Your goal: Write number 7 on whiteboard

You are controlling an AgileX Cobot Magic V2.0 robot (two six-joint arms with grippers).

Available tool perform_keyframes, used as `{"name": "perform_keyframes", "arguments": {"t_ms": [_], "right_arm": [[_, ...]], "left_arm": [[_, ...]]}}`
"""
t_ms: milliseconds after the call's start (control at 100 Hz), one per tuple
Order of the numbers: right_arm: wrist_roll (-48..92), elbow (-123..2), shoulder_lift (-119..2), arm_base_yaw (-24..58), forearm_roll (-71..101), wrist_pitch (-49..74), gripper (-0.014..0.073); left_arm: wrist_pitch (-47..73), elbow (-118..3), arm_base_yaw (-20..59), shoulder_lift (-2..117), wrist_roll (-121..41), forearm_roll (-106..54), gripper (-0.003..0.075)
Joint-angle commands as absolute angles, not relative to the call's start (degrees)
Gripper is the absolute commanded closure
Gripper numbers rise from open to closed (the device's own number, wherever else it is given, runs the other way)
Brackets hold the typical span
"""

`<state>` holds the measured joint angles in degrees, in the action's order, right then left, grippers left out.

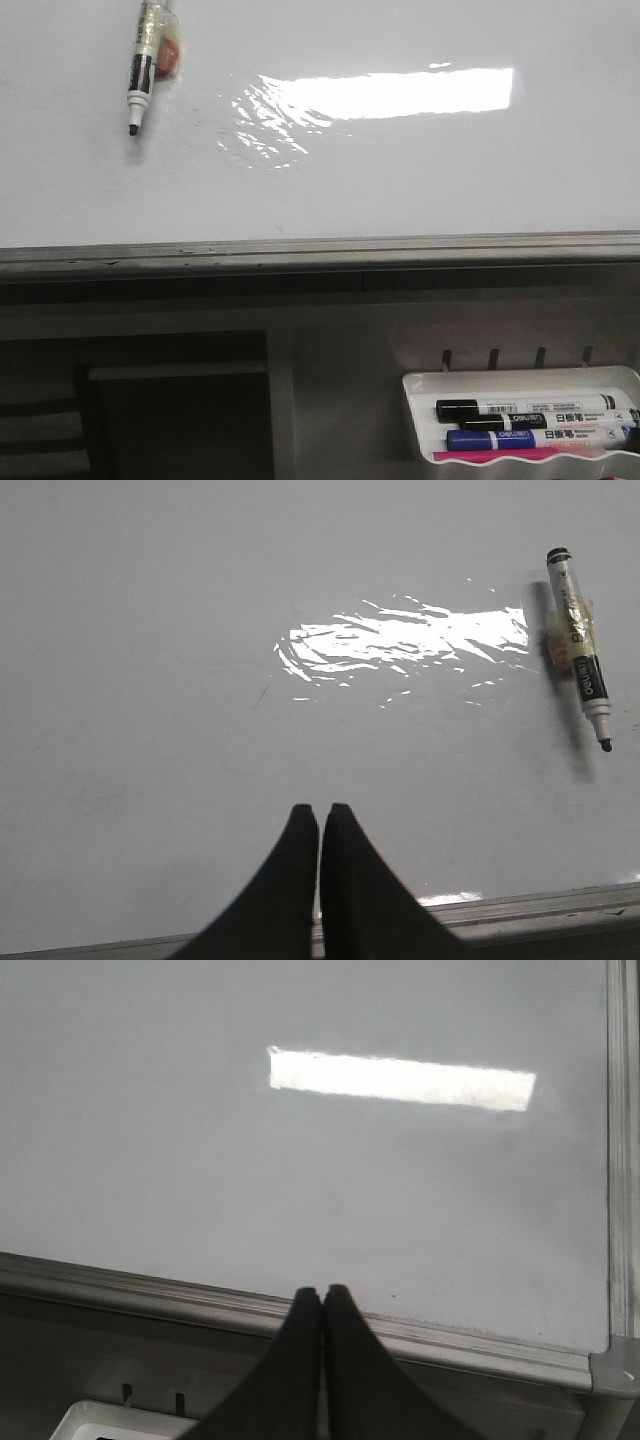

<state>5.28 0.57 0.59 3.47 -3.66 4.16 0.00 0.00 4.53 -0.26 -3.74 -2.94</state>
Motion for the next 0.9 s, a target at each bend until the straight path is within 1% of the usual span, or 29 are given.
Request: {"name": "perform_keyframes", "arguments": {"t_ms": [0,890], "right_arm": [[5.5,2.36,1.8,3.16,-3.97,-0.48,0.0658],[5.5,2.36,1.8,3.16,-3.97,-1.12,0.0658]], "left_arm": [[-4.02,1.98,4.41,-1.99,-3.11,-3.49,0.0741],[-4.02,1.98,4.41,-1.99,-3.11,-3.49,0.0741]]}}
